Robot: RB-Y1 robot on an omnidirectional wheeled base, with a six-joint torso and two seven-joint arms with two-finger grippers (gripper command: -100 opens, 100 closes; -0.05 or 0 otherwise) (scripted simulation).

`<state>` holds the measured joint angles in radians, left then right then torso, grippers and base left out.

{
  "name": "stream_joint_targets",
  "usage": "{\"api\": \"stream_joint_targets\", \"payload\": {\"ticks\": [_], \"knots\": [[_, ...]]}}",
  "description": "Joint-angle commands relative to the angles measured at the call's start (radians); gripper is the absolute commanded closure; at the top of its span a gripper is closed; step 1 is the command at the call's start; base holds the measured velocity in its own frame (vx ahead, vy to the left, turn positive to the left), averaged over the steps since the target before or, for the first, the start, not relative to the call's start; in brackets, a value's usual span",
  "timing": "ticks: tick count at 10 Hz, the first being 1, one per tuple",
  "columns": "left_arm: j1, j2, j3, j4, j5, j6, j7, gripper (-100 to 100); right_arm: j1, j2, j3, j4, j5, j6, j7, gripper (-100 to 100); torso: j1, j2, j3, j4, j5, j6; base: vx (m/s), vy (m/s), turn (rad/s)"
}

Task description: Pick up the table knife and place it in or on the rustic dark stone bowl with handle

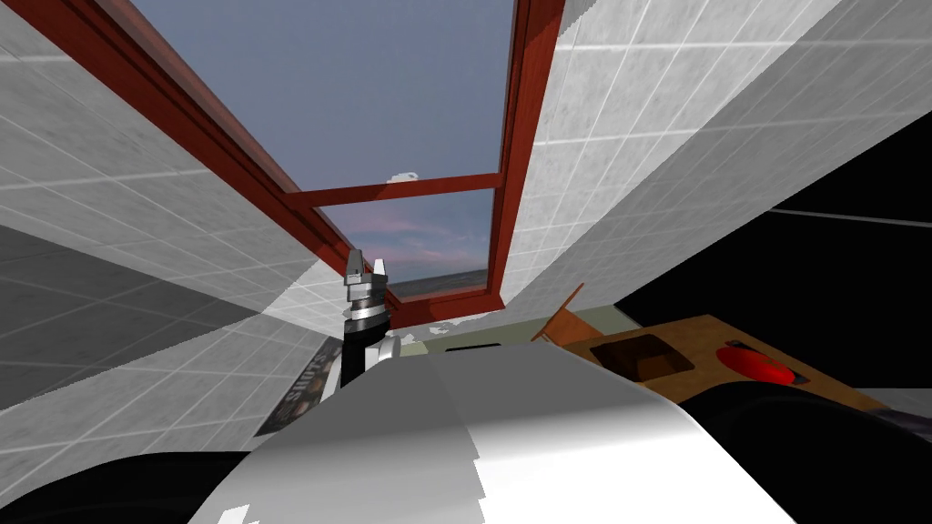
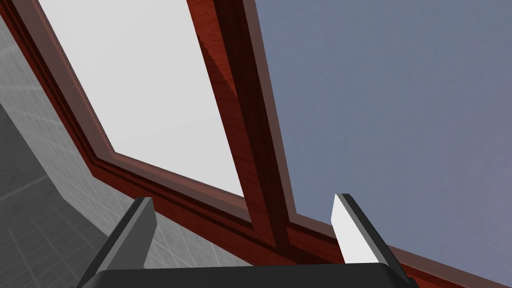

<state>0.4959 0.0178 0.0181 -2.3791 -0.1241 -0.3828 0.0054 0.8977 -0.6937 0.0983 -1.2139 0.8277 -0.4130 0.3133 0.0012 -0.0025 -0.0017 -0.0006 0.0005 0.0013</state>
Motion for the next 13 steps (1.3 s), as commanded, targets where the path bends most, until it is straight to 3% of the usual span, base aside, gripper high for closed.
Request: {"api": "stream_joint_targets", "payload": {"ticks": [1,2,3,5,6,7,11,12,13], "knots": [[0.0,0.0,0.0,0.0,0.0,0.0,0.0,0,0.0,0.0,0.0,0.0,0.0,0.0,0.0,-100,0.0,0.0,0.0,0.0,0.0,0.0,0.022,-0.024,0.023],[0.0,0.0,0.0,0.0,0.0,0.0,0.0,0,0.001,-0.001,0.002,0.003,0.002,0.002,-0.001,0,0.001,0.001,0.001,0.0,0.0,0.0,0.0,0.0,0.0],[0.0,0.0,0.0,0.0,0.0,0.0,0.0,0,-0.031,0.02,0.015,0.033,-0.002,0.013,0.007,-100,0.002,0.002,0.001,0.001,0.0,0.0,-0.011,-0.022,0.082],[0.0,0.0,0.0,0.0,0.0,0.0,0.0,0,-0.063,0.041,0.029,0.063,-0.004,0.025,0.014,-100,0.001,0.004,0.002,0.001,0.0,0.0,-0.033,-0.032,0.075],[0.0,0.0,0.0,0.0,0.0,0.0,0.0,0,-0.055,0.038,0.024,0.057,-0.003,0.02,0.013,-100,0.001,0.005,0.003,0.001,0.0,0.0,-0.016,-0.012,0.012],[0.0,0.0,0.0,0.0,0.0,0.0,0.0,0,-0.057,0.039,0.024,0.06,-0.003,0.02,0.016,100,0.002,0.004,0.002,0.001,0.0,0.0,0.0,0.0,0.0],[0.0,0.0,0.0,0.0,0.0,0.0,0.0,0,-0.057,0.037,0.022,0.061,-0.003,0.024,0.017,100,0.0,0.003,0.002,0.001,-0.002,0.0,0.0,0.0,0.0],[0.0,0.0,0.0,0.0,0.0,0.0,0.0,0,-0.057,0.038,0.022,0.061,-0.003,0.024,0.017,0,0.0,0.003,0.002,0.001,-0.002,0.0,0.0,0.0,0.0],[0.0,0.0,0.0,0.0,0.0,0.0,0.0,0,-0.031,0.02,0.015,0.033,-0.002,0.013,0.007,100,0.001,0.003,0.002,0.001,-0.002,0.0,0.02,0.017,-0.089]]}}
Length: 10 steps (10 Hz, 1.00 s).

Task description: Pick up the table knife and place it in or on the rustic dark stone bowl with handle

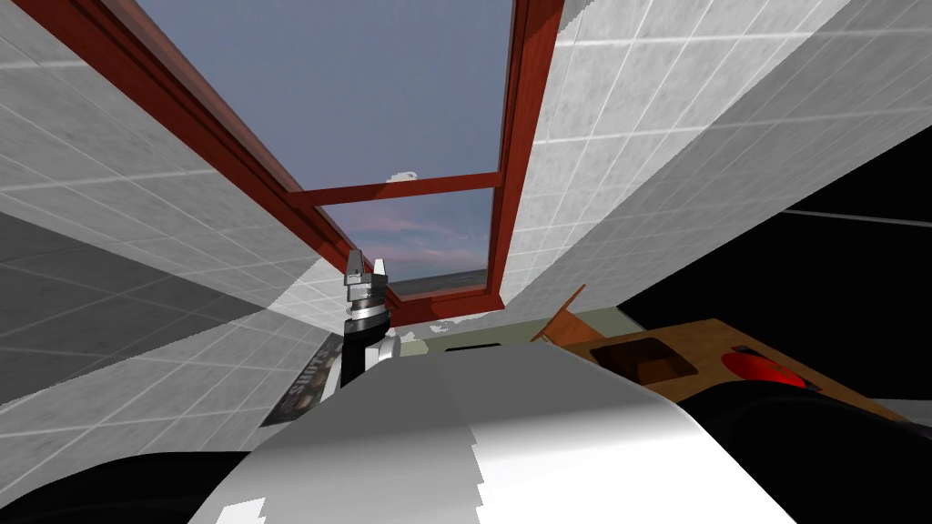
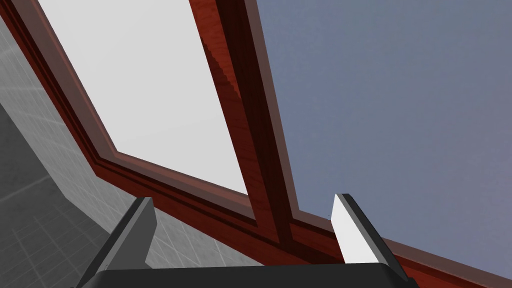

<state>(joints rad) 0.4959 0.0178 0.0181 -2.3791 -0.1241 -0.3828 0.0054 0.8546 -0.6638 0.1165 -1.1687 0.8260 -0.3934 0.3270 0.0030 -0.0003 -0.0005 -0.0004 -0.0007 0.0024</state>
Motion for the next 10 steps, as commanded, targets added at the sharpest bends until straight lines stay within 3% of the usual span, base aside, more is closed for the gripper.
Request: {"api": "stream_joint_targets", "payload": {"ticks": [1,2,3,4,5,10], "knots": [[0.0,0.0,0.0,0.0,0.0,0.0,0.0,0,0.028,-0.02,-0.01,-0.028,0.002,-0.012,-0.011,100,0.0,0.0,0.0,0.0,0.0,0.0,0.038,0.037,-0.092],[0.0,0.0,0.0,0.0,0.0,0.0,0.0,0,0.044,-0.03,-0.017,-0.043,0.003,-0.018,-0.014,100,0.001,-0.001,-0.001,0.0,0.0,0.0,0.03,0.037,-0.059],[0.0,0.0,0.0,0.0,0.0,0.0,0.0,0,0.033,-0.025,-0.012,-0.033,0.002,-0.015,-0.011,100,0.002,-0.001,-0.001,0.0,0.001,-0.001,0.009,0.015,-0.011],[0.0,0.0,0.0,0.0,0.0,0.0,0.0,0,0.035,-0.026,-0.012,-0.036,0.003,-0.014,-0.014,0,0.001,-0.001,0.0,0.0,0.0,-0.001,0.0,0.0,0.0],[0.0,0.0,0.0,0.0,0.0,0.0,0.0,0,0.024,-0.039,-0.044,-0.046,-0.003,-0.024,-0.015,100,0.0,0.0,0.0,0.0,0.0,-0.001,-0.027,0.049,-0.194],[0.0,0.0,0.0,0.0,0.0,0.0,0.0,0,0.01,-0.067,-0.116,-0.089,-0.015,-0.057,-0.019,100,0.007,0.005,0.003,0.002,0.002,0.0,-0.078,0.109,-0.156]]}}
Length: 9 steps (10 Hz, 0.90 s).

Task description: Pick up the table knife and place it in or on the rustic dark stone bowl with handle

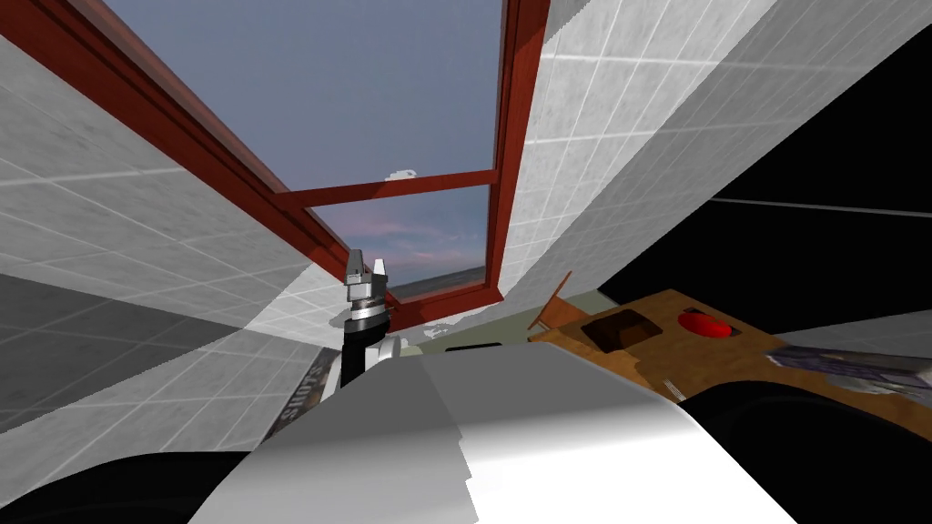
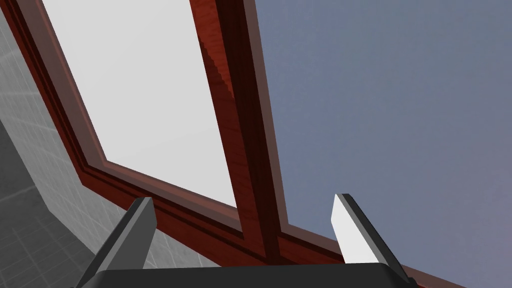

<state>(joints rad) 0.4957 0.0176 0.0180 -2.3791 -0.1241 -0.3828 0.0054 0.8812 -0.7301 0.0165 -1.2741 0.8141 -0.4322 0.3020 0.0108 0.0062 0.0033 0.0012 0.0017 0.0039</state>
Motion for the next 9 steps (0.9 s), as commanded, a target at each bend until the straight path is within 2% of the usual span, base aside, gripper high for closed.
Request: {"api": "stream_joint_targets", "payload": {"ticks": [1,3,5,9], "knots": [[0.0,0.0,0.0,0.0,0.0,0.0,0.0,0,-0.017,-0.005,-0.029,0.005,-0.005,-0.026,0.005,100,0.0,0.0,0.0,0.0,0.0,0.0,-0.115,0.113,-0.19],[0.0,0.0,0.0,0.0,0.0,0.0,0.0,0,-0.011,-0.021,-0.065,-0.039,-0.01,-0.051,0.004,100,0.005,0.006,0.003,0.001,0.001,0.002,-0.18,0.158,-0.249],[0.0,0.0,0.0,0.0,0.0,0.0,0.0,0,0.003,-0.037,-0.101,-0.092,-0.015,-0.077,0.005,100,0.002,0.011,0.006,0.002,0.001,0.002,-0.239,0.1,-0.229],[0.0,0.0,0.0,0.0,0.0,0.0,0.0,0,0.031,-0.062,-0.142,-0.169,-0.023,-0.107,0.007,100,-0.005,0.007,0.004,0.002,0.0,0.002,-0.175,0.01,-0.135]]}}
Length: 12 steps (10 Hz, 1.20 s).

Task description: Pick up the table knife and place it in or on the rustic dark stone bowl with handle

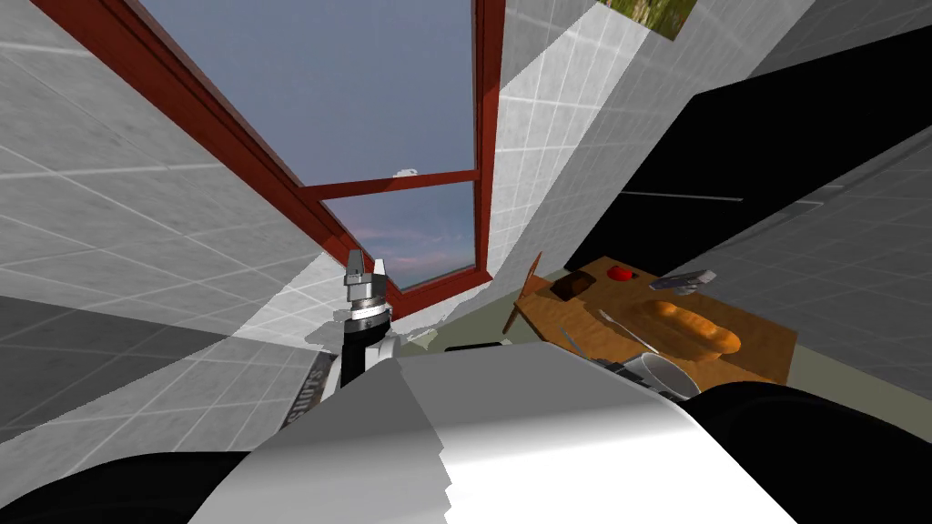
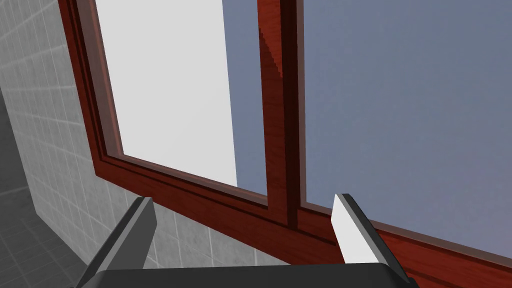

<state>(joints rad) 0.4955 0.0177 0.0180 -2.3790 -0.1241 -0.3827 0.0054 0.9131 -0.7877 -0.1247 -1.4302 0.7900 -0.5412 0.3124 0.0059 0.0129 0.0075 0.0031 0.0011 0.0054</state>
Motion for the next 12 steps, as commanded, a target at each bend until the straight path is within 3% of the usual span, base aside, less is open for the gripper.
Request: {"api": "stream_joint_targets", "payload": {"ticks": [1,6,9,11,12], "knots": [[0.0,0.0,0.0,0.0,0.0,0.0,0.0,0,0.007,-0.01,-0.009,-0.032,-0.001,-0.004,-0.002,100,0.0,0.0,0.0,0.0,0.0,0.0,-0.185,-0.021,-0.107],[0.0,0.0,0.0,0.0,0.0,0.0,0.0,0,0.072,-0.046,-0.041,-0.145,-0.017,-0.034,0.008,100,-0.005,0.001,0.0,0.0,-0.001,-0.001,-0.194,-0.106,-0.079],[0.0,0.0,0.0,0.0,0.0,0.0,0.0,0,0.11,-0.061,-0.036,-0.196,-0.023,-0.043,0.016,100,-0.011,-0.002,-0.001,0.0,-0.001,-0.002,-0.135,-0.195,-0.004],[0.0,0.0,0.0,0.0,0.0,0.0,0.0,0,0.142,-0.064,-0.008,-0.225,-0.021,-0.048,0.023,100,-0.015,-0.007,-0.004,-0.002,-0.002,-0.003,-0.09,-0.232,0.083],[0.0,0.0,0.0,0.0,0.0,0.0,0.0,0,0.132,-0.063,-0.019,-0.212,-0.023,-0.049,0.021,100,-0.014,-0.007,-0.004,-0.002,-0.003,-0.003,-0.043,-0.099,0.023]]}}
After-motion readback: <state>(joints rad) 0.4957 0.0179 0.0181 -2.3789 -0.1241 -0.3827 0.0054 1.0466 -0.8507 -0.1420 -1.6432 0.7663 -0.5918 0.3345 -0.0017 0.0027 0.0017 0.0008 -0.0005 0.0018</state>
